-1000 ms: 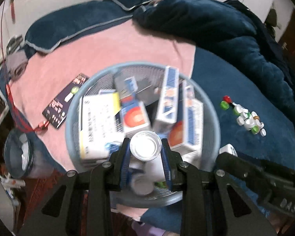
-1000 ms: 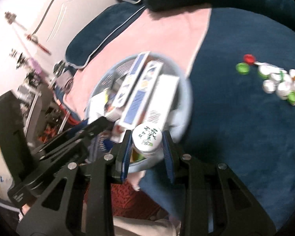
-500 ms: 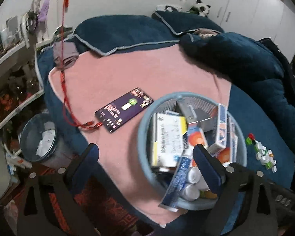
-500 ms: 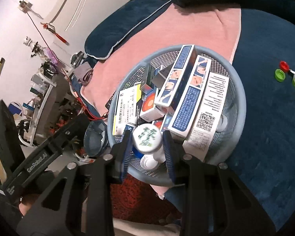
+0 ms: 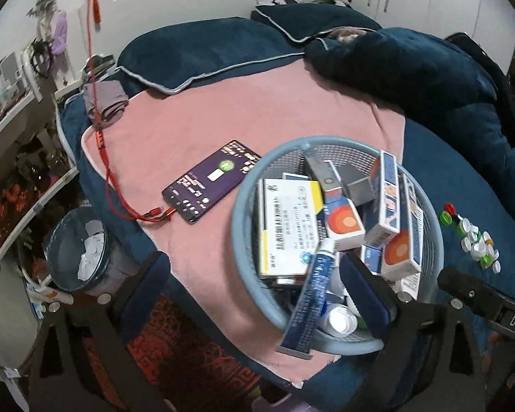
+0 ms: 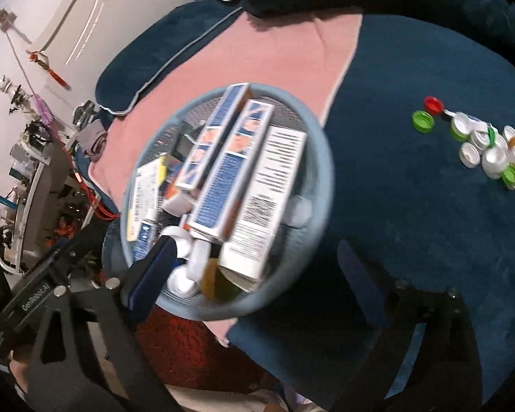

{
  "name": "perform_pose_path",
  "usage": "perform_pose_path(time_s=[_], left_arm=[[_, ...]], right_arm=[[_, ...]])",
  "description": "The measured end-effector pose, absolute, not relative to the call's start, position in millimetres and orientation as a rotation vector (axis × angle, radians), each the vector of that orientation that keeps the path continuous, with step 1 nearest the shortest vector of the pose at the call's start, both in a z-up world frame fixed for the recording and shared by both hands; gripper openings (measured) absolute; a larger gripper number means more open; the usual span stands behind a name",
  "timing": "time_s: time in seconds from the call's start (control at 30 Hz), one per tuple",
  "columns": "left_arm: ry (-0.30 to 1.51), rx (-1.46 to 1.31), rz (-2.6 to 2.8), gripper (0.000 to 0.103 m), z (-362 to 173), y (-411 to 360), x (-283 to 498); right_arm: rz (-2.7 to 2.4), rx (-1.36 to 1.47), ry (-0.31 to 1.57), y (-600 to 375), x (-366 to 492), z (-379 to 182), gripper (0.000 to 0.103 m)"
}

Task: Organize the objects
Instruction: 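Carry both white caps over the grey mesh basket and open both grippers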

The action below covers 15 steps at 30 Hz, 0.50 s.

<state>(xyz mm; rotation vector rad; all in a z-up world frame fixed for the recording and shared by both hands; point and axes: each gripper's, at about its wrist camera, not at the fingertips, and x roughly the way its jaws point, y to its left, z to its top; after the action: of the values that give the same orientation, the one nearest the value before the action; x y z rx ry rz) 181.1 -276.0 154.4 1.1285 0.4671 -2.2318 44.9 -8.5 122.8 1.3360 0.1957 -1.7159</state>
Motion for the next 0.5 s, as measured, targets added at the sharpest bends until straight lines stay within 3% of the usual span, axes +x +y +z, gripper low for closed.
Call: perform_pose_path(time_s=[0.5], left_arm=[[0.367, 1.19, -2.326, 0.1, 160, -225, 141]], right_arm=[[-1.799, 1.345, 0.205, 39, 22, 123, 0.097]])
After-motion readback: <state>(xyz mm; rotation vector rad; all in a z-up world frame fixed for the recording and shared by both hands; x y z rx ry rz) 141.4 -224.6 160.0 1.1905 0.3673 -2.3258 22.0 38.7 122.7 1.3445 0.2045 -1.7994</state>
